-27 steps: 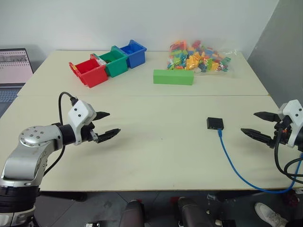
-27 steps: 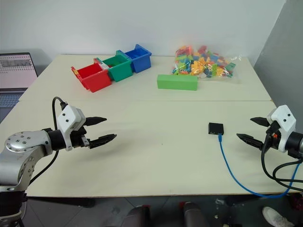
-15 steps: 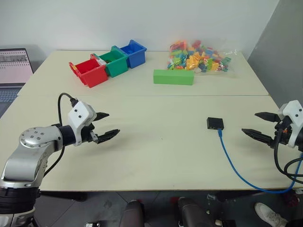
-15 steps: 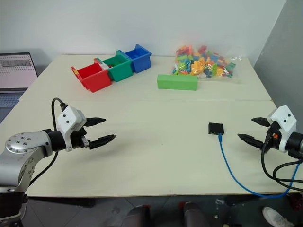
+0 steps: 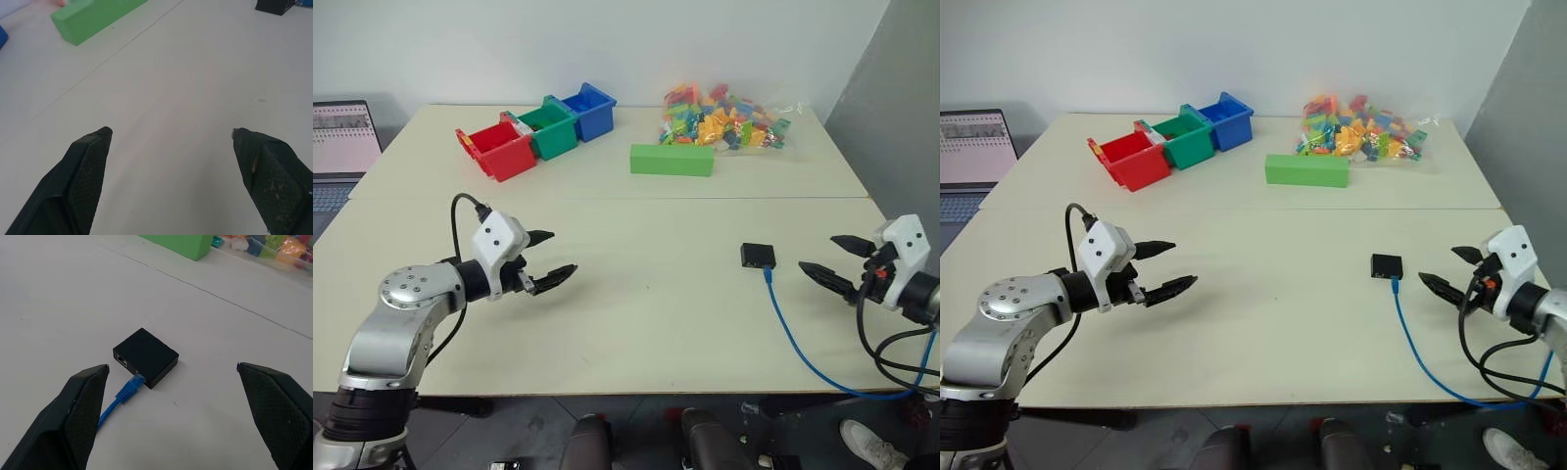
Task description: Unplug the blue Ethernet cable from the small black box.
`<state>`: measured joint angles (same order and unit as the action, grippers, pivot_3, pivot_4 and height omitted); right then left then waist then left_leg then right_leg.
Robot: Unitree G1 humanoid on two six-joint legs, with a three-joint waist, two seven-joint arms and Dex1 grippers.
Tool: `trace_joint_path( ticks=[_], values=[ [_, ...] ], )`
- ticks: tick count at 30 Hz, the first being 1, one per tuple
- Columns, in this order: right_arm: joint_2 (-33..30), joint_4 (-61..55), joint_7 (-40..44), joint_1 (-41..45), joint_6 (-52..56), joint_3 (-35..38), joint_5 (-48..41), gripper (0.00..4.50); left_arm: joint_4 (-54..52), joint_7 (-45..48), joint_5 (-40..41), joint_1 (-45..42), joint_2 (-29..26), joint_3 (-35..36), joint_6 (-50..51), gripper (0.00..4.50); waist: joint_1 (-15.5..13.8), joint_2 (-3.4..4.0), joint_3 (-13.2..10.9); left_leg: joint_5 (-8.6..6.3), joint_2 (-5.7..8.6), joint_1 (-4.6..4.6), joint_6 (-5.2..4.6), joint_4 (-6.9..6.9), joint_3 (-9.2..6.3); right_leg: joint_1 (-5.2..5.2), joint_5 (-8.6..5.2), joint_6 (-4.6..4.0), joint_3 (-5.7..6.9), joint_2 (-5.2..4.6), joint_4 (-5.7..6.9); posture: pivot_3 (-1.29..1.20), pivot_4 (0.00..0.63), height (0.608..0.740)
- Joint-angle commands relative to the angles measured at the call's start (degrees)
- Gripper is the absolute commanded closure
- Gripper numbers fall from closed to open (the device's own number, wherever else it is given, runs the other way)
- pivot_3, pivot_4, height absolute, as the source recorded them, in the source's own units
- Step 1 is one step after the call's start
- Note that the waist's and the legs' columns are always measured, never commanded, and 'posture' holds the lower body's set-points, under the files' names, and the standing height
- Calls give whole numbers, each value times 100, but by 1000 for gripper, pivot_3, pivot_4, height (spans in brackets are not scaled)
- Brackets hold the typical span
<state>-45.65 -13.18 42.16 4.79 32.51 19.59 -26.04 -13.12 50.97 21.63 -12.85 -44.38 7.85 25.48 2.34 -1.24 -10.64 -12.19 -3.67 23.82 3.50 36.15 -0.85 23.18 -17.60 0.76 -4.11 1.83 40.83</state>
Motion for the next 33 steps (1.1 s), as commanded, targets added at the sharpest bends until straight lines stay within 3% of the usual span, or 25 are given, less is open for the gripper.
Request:
trace_joint_path(
  ticks=[1, 8, 18, 21, 22, 27, 28, 33],
  values=[
    [322, -463, -733, -43, 263, -77, 180, 63, -445, 359, 355, -69, 1, -95, -26, 306, -8, 0, 0, 0, 0, 0, 0, 0, 0, 0, 0, 0, 0, 0, 0, 0, 150, 740],
    [1415, -1290, -2102, -335, 1220, -507, 308, 63, -743, 1444, 901, -92, -436, -402, 261, 306, 3, 2, 1, 0, -1, 0, 0, -3, -2, 2, -1, -1, 0, 2, 3, 0, 150, 740],
    [2630, -698, -3224, -44, 1282, -958, 792, 63, -409, 2027, 728, -366, -453, -807, -86, 306, 36, -6, 6, 0, -1, -2, 0, 0, -1, 3, -1, 0, -1, 4, 4, 0, 150, 740],
    [2610, -557, -3353, 10, 1251, -1130, 1075, 498, -325, 1948, 636, -409, -366, -846, -200, 306, 44, -17, 14, 0, -1, -3, 0, 1, -1, 2, -1, 0, -2, 4, 4, 0, 150, 740],
    [2612, -543, -3397, 28, 1283, -1151, 1130, 909, -300, 1923, 608, -409, -347, -853, -223, 306, 44, -20, 16, 0, -1, -3, 0, 1, -1, 2, -1, 0, -2, 4, 4, 0, 150, 740],
    [2512, -573, -3307, 104, 1310, -1318, 1270, 1983, -195, 1739, 517, -401, -213, -804, -317, 306, 49, -29, 21, 0, -2, -3, 0, 1, -2, 2, -1, 0, -1, 4, 4, 0, 150, 740],
    [2499, -566, -3288, 110, 1300, -1340, 1283, 2392, -182, 1697, 513, -408, -181, -796, -322, 306, 49, -30, 22, 0, -1, -2, 0, 1, -2, 2, -1, 0, -1, 4, 4, 0, 150, 740],
    [2333, -340, -3146, 169, 1060, -1537, 1467, 3436, -43, 1447, 366, -550, 23, -837, -352, 306, 52, -40, 30, 1, -1, -3, 0, 3, -2, 1, -1, 1, -1, 4, 5, 0, 150, 740]
  ],
)
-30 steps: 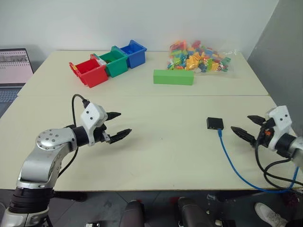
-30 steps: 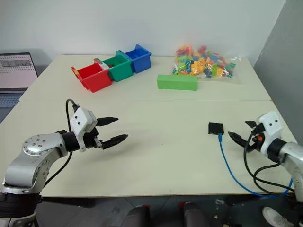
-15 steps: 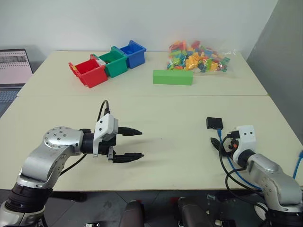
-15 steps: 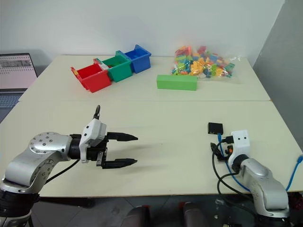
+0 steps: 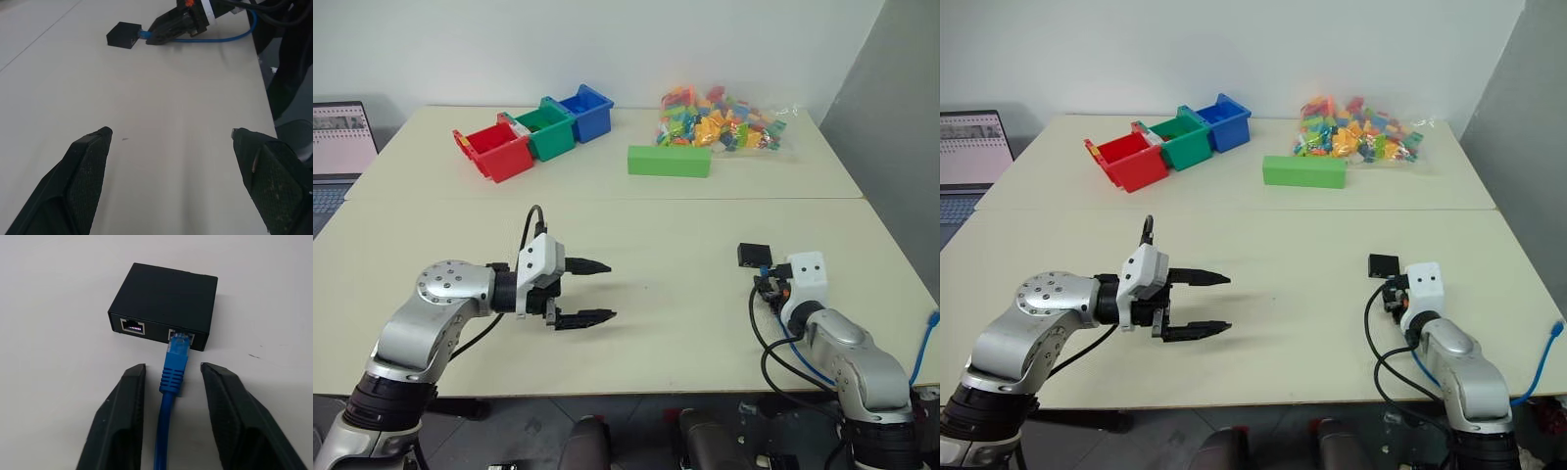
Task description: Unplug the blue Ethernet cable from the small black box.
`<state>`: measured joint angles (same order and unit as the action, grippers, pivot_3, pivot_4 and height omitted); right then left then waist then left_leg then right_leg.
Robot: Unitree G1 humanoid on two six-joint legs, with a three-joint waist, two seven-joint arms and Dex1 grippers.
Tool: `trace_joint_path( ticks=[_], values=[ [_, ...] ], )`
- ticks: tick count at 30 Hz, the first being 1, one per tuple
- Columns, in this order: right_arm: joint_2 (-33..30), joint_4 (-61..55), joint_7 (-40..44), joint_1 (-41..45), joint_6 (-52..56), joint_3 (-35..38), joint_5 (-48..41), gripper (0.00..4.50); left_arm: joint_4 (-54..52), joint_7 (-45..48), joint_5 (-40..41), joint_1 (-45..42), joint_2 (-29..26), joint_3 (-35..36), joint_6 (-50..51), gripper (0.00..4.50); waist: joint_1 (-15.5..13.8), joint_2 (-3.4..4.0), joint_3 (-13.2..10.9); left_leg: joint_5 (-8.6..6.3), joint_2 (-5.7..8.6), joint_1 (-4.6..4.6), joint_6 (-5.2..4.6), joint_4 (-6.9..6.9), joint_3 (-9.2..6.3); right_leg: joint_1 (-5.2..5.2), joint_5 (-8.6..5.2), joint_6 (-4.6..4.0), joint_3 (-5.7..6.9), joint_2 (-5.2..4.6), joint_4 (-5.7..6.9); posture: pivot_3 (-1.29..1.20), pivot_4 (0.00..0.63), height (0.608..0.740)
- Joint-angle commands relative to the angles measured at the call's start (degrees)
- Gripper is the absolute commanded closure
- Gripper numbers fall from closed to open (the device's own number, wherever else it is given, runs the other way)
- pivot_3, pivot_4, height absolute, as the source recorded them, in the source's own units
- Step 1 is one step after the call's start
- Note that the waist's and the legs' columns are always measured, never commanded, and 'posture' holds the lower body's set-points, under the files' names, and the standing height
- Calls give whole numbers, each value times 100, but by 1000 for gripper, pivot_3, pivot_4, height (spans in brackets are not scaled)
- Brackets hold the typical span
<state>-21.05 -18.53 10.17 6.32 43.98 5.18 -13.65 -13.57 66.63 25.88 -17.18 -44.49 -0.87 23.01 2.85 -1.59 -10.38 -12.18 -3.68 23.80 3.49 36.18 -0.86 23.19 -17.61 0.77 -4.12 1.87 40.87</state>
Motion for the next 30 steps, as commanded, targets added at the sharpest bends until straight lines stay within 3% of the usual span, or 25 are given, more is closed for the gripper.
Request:
trace_joint_path(
  ticks=[1, 4, 8, 15, 23, 30],
  values=[
    [-170, 218, 89, 36, -133, -141, 259, 3705, 15, -159, -68, -130, 56, 27, -64, 306, 1, -9, 5, 0, -1, 0, 0, 0, 0, 0, 0, 0, 0, 0, 0, 0, 150, 740],
    [-403, 288, 291, 110, -400, -360, 458, 4367, 104, -284, -73, -183, 155, 51, -41, 306, 1, -10, 6, 0, 0, 0, 0, 0, 0, 0, 0, 0, 0, 0, -1, 0, 150, 740],
    [-1099, 348, 1109, 433, -1368, -940, 887, 4374, 262, -438, 184, -320, 322, 168, 309, 306, 2, -8, 5, 0, 1, 0, 0, 3, 1, 0, 1, 2, -2, 0, 0, 0, 150, 740],
    [-1995, 1007, 2805, 1543, -4604, -1837, 1576, 4374, 449, 9, 1054, -566, 216, 267, 1374, 306, 53, -8, 3, 0, -3, 0, -1, 1, -1, 4, 0, 0, 0, 8, 0, 0, 150, 740],
    [-1908, 1730, 3836, 2800, -6948, -2439, 1868, 4375, 787, 162, 1907, -1113, 192, 390, 2663, 306, 31, -10, 1, 0, -1, 7, 0, 10, -5, 1, 2, -2, 6, 5, -1, 0, 150, 740],
    [-1616, 1725, 4126, 3144, -7103, -2490, 1750, 4380, 604, -226, 2333, -1122, 419, 483, 3263, 306, 2, -11, 0, 0, -1, 8, 0, 13, -11, 0, 16, -27, 8, 2, 3, 0, 150, 740]
  ],
)
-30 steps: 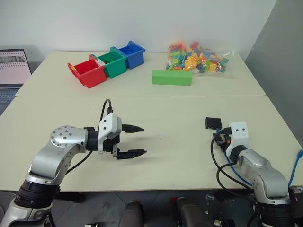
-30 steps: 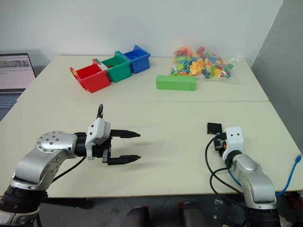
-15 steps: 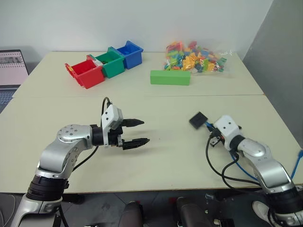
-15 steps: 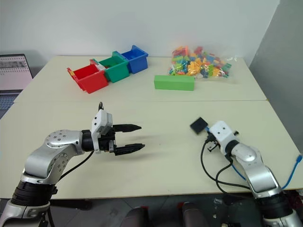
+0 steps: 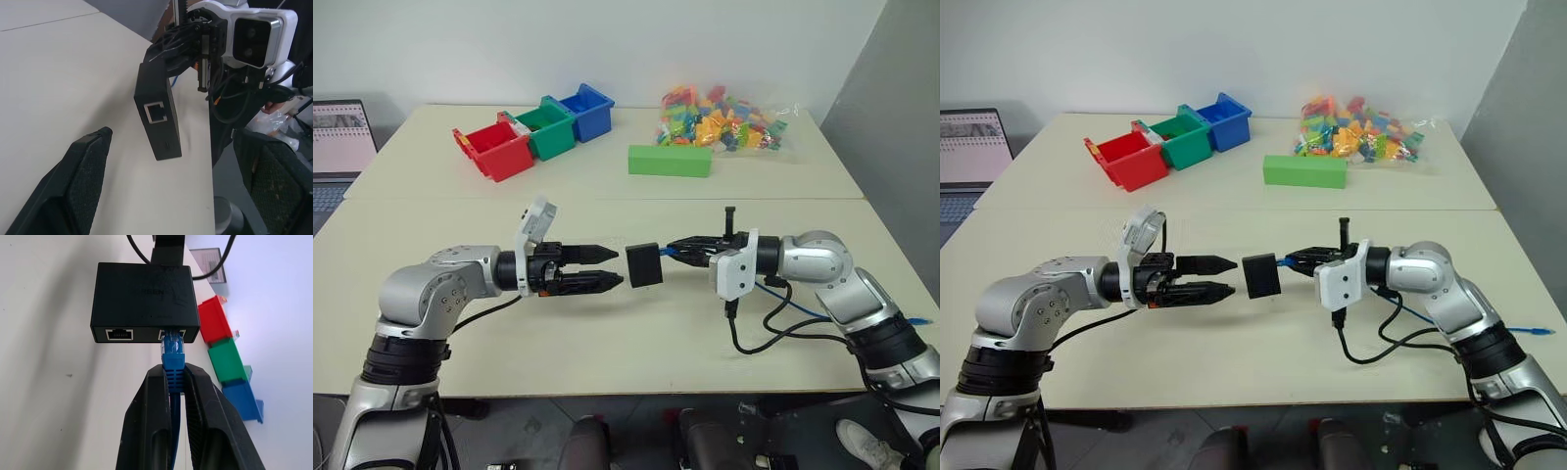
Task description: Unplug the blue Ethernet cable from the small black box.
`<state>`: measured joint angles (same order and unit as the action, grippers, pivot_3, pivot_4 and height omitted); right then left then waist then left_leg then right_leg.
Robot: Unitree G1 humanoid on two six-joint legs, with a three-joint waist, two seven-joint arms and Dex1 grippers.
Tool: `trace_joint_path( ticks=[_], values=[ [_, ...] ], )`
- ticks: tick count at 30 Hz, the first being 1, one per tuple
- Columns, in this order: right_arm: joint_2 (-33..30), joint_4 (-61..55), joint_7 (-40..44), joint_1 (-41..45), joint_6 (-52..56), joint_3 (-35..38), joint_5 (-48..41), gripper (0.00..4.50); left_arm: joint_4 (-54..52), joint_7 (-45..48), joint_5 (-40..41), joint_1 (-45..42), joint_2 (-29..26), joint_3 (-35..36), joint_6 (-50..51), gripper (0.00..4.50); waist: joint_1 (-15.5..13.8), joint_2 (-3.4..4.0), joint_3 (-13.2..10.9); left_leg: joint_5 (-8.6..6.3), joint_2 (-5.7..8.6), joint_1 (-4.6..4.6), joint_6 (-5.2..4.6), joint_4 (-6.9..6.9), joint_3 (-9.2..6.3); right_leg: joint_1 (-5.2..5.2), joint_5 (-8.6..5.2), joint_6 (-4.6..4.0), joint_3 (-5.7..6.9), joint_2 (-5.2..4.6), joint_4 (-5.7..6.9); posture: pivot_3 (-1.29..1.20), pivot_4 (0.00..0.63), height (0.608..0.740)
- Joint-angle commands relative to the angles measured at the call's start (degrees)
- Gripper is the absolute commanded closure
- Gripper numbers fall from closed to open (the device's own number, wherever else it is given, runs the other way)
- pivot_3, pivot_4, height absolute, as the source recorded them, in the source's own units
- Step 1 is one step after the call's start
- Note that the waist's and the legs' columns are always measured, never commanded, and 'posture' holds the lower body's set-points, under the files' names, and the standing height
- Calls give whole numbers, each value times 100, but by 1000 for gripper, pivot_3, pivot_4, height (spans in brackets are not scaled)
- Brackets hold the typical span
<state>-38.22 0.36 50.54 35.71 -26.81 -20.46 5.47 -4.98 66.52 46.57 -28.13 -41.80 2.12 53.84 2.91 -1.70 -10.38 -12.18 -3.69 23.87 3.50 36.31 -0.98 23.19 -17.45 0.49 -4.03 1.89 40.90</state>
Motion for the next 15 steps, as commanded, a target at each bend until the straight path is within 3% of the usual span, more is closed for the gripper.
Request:
trace_joint_path(
  ticks=[1, 6, 15],
  values=[
    [149, -204, 110, 227, 7, 82, -173, 4383, -260, -320, 303, -26, 227, 213, 216, 306, -10, 0, 0, 0, 0, 0, 0, 1, 0, 0, 0, 0, 0, 0, 1, 0, 150, 740],
    [300, -304, 177, 291, 154, 143, -217, 4384, -383, -572, 470, 74, 440, 292, 314, 306, -17, 0, 0, 0, 0, -1, 0, 8, -2, -1, 1, -2, 0, 0, 8, 0, 150, 740],
    [363, -381, 214, 322, 340, 239, -292, 4387, -277, -699, 613, 57, 463, 415, 418, 2108, -20, 0, 0, 1, 1, 0, 1, 11, -4, -1, 1, -2, 1, -1, 10, 0, 150, 740]
  ],
)
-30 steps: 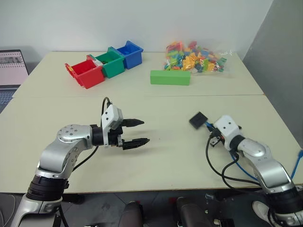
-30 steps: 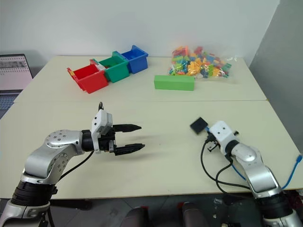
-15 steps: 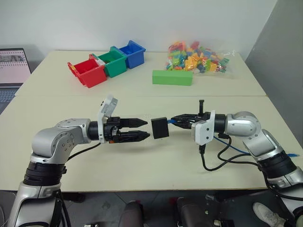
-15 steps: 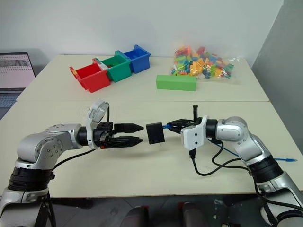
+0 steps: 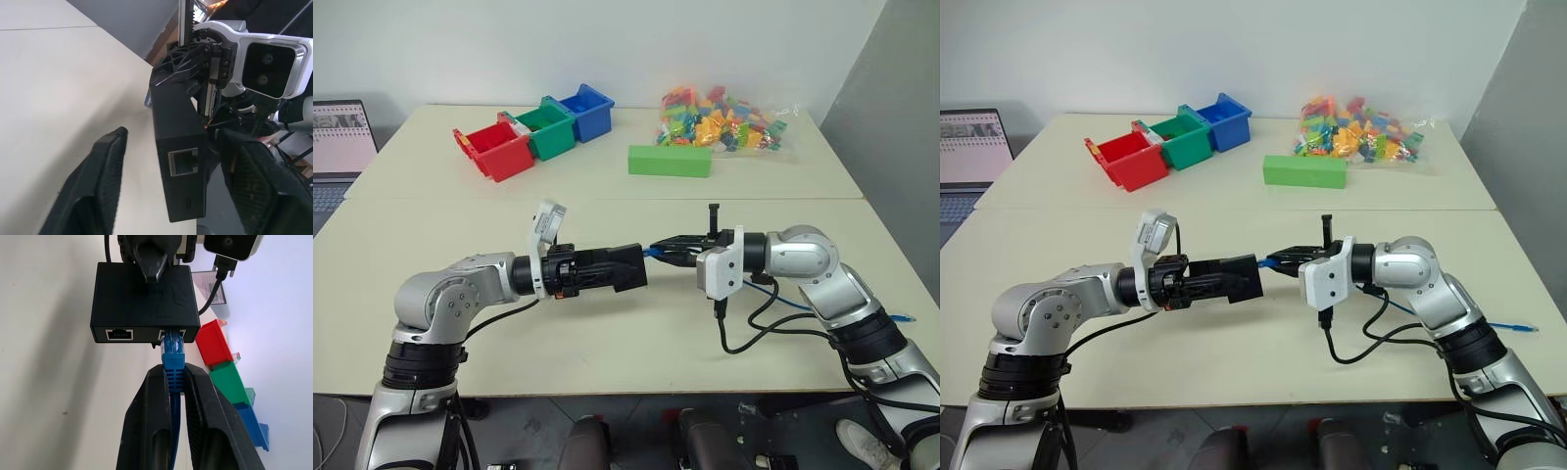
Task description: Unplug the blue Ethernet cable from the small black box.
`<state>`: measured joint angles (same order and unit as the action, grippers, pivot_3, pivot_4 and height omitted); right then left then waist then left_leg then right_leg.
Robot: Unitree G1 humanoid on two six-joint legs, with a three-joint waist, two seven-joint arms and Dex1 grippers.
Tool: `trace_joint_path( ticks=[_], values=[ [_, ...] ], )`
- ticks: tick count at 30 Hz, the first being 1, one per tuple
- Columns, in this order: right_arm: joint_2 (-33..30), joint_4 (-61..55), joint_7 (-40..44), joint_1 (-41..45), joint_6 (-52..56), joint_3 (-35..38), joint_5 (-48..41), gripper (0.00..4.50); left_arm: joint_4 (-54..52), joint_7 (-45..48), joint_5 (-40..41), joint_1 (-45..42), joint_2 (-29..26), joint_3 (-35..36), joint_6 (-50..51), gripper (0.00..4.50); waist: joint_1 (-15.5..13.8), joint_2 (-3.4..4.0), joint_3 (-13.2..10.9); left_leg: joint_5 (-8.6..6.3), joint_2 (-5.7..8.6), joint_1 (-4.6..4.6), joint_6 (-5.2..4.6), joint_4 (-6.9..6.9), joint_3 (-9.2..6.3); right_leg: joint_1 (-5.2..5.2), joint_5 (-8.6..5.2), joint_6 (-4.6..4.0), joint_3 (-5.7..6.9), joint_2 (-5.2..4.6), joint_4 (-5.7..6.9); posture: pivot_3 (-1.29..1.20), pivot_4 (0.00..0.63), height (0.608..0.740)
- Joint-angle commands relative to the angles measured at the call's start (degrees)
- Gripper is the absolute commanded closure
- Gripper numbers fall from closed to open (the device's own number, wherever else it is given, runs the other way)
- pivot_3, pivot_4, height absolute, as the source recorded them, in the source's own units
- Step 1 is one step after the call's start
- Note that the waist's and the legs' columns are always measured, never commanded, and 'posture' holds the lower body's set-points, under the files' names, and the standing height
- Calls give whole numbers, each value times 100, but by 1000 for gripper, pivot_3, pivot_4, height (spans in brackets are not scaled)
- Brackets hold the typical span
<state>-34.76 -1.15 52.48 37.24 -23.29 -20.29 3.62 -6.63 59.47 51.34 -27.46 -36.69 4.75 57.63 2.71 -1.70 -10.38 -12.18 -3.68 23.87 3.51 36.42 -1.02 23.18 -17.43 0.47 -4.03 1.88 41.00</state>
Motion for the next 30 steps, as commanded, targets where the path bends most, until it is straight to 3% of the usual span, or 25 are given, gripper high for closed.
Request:
trace_joint_path(
  ticks=[1, 7, 13, 14, 20, 22, 26, 30],
  values=[
    [19, -237, 10, 170, -6, 229, -105, 4387, -118, -6, 147, -12, -50, 157, 51, 2318, -1, 0, 0, 0, 0, 0, 0, 0, 0, 0, 0, 0, 0, 0, 0, 0, 150, 740],
    [64, -253, -78, 182, -77, 244, -27, 4387, -139, -125, 131, -64, 10, 115, 101, 3625, 0, 0, 0, 0, 0, 0, 0, 0, 0, 0, 0, 0, 0, 0, 0, 0, 150, 740],
    [-49, -348, 106, 103, -68, 164, 42, 4387, -118, -199, -49, -69, -23, 22, -32, 3699, 0, 0, 0, 0, 0, 0, 0, 0, 0, 0, 0, 0, 0, 0, 0, 0, 150, 740],
    [-124, -490, 266, 50, 135, 145, -76, 3669, -132, -132, -86, -54, -75, -16, -59, 3700, -1, 0, 0, 0, 0, 0, 0, 0, 0, 0, 0, 0, 0, 0, 0, 0, 150, 740],
    [-302, -1328, 758, -82, 1292, 260, -851, 2311, -99, 447, -489, 74, -378, -294, -521, 3700, -1, 0, 0, 0, 0, 0, 0, 0, -2, 0, 0, 0, 1, 0, -1, 0, 150, 740],
    [-387, -1675, 826, -143, 2206, 432, -1423, 2043, -64, 824, -678, 163, -478, -386, -933, 3700, -2, 0, 0, 0, 0, 0, 0, 0, -1, 0, 0, 0, 0, 0, -1, 0, 150, 740],
    [-264, -2193, 419, -197, 5056, 951, -3456, 2043, 15, 1335, -799, 224, -499, -410, -1442, 3701, -37, 0, 0, 0, 0, 1, 0, 0, -1, 0, 0, -1, 1, -2, -1, 0, 150, 740],
    [-99, -2086, 185, -280, 6549, 1228, -4565, 2043, 115, 1552, -766, 128, -484, -411, -1499, 3701, -39, 0, 0, 0, 0, 1, 0, 0, -1, -1, -1, 0, 1, -2, -2, 0, 150, 740]
  ],
)
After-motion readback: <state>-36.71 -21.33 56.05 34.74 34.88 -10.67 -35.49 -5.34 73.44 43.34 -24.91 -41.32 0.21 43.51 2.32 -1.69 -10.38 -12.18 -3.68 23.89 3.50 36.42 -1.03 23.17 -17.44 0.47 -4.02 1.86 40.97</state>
